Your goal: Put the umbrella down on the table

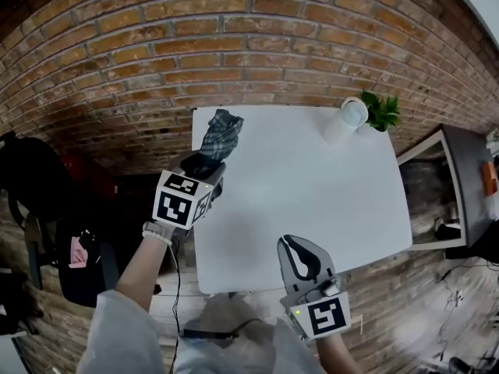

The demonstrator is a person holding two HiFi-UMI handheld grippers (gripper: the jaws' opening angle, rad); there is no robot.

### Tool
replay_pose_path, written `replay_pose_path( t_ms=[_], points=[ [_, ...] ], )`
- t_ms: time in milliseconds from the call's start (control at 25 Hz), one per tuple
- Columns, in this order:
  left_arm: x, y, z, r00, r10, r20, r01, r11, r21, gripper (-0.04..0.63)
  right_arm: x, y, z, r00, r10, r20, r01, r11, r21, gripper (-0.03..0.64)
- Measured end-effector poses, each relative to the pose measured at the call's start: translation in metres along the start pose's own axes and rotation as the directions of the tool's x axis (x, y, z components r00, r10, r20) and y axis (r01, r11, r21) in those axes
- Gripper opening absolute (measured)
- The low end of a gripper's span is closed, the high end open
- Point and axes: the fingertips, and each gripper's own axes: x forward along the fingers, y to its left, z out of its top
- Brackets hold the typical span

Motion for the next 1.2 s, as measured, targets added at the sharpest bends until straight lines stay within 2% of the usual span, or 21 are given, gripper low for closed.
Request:
replay_pose_path(
  t_ms=[120, 320, 480, 640, 800, 920, 1080, 1200],
  points=[
    [0.034, 0.008, -0.012, 0.997, -0.016, -0.076, 0.014, 1.000, -0.025, 0.229, -0.003, -0.005, -0.009, 1.000, -0.015, -0.018, 0.016, 1.000, 0.018, 0.052],
    [0.083, 0.026, -0.054, 0.976, -0.026, -0.217, -0.002, 0.992, -0.130, 0.229, -0.008, -0.008, -0.024, 0.998, -0.044, -0.043, 0.045, 0.998, 0.031, 0.052],
    [0.107, 0.043, -0.080, 0.949, 0.008, -0.315, -0.048, 0.992, -0.120, 0.229, -0.009, -0.011, -0.035, 0.996, -0.063, -0.070, 0.066, 0.997, 0.040, 0.052],
    [0.121, 0.049, -0.095, 0.934, 0.014, -0.358, -0.064, 0.990, -0.127, 0.232, -0.010, -0.015, -0.042, 0.993, -0.079, -0.091, 0.083, 0.996, 0.045, 0.052],
    [0.128, 0.050, -0.095, 0.934, 0.016, -0.357, -0.067, 0.989, -0.132, 0.251, -0.009, -0.012, -0.045, 0.992, -0.081, -0.097, 0.085, 0.995, 0.047, 0.052],
    [0.125, 0.051, -0.089, 0.945, 0.034, -0.325, -0.078, 0.989, -0.123, 0.279, -0.007, -0.007, -0.046, 0.992, -0.073, -0.099, 0.078, 0.996, 0.047, 0.052],
    [0.108, 0.051, -0.071, 0.970, 0.056, -0.237, -0.082, 0.991, -0.102, 0.284, -0.005, -0.002, -0.039, 0.993, -0.061, -0.096, 0.065, 0.997, 0.034, 0.052],
    [0.084, 0.048, -0.046, 0.989, 0.072, -0.131, -0.085, 0.991, -0.099, 0.278, -0.004, -0.001, -0.032, 0.995, -0.056, -0.078, 0.058, 0.998, 0.021, 0.052]
  ],
)
